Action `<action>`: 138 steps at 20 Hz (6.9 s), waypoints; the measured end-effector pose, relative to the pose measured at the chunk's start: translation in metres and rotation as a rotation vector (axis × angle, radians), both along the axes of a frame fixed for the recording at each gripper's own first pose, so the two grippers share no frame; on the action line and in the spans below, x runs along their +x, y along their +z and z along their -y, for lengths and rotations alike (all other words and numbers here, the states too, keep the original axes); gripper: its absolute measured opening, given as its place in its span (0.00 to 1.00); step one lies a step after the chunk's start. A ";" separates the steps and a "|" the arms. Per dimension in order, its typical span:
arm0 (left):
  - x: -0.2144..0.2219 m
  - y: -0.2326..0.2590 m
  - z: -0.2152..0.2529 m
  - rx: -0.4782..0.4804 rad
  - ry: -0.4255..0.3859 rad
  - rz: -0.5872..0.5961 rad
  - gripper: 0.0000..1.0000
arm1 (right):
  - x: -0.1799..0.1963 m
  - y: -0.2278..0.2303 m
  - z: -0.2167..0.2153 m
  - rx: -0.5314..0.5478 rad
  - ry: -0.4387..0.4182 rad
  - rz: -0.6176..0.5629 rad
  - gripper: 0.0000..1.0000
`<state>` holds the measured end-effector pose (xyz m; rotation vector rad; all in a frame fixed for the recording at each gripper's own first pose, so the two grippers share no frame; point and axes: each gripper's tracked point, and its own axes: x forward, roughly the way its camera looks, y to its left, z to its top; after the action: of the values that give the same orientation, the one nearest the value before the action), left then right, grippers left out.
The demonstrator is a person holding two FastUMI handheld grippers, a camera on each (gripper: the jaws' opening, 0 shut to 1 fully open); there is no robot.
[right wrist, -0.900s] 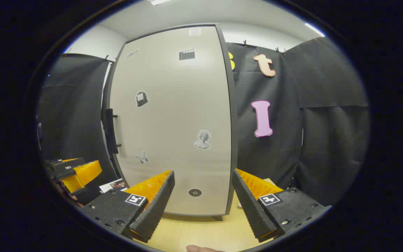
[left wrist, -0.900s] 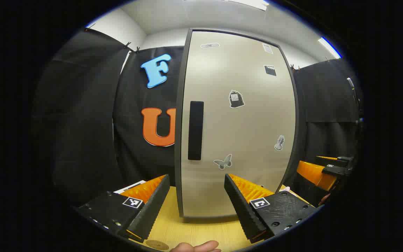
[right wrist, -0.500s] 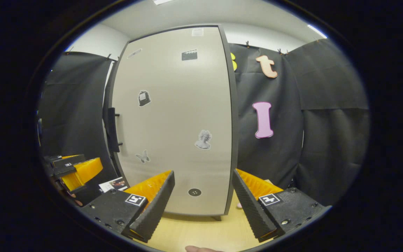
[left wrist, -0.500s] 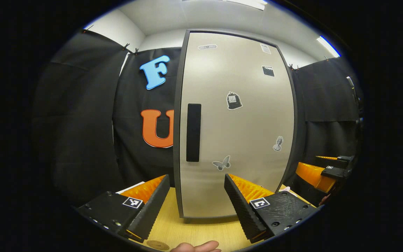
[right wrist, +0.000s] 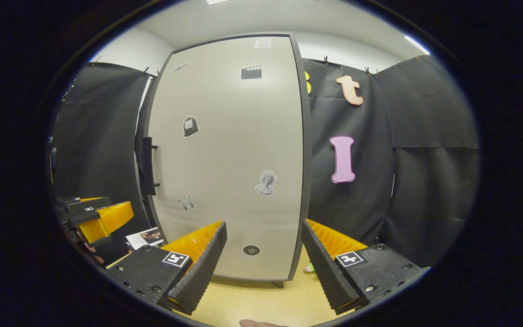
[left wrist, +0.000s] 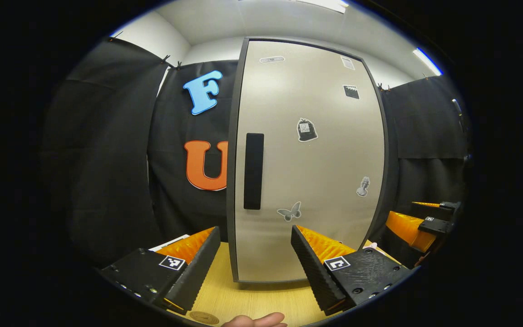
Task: Open the cabinet door with the right hand, grasp the bottle in the cabinet with the left hand and place it on the coaster, then close the cabinet door with the right hand.
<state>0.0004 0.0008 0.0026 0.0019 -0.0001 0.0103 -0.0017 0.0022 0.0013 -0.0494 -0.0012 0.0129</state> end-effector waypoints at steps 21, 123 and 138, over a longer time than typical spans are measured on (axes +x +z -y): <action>-0.097 -0.002 -0.064 0.005 0.102 0.013 0.95 | 0.053 0.026 -0.174 -0.140 0.332 0.048 1.00; 0.265 0.025 0.103 0.036 -0.079 0.024 1.00 | -0.194 0.005 0.062 -0.004 -0.102 -0.030 0.06; 0.313 0.021 0.126 0.076 -0.086 0.005 0.98 | -0.192 -0.005 0.099 0.032 -0.227 -0.045 0.04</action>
<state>0.3135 -0.1248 0.0237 0.0779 -0.0056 -0.0757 -0.1938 -0.0970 -0.0037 -0.0168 0.0487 -0.2129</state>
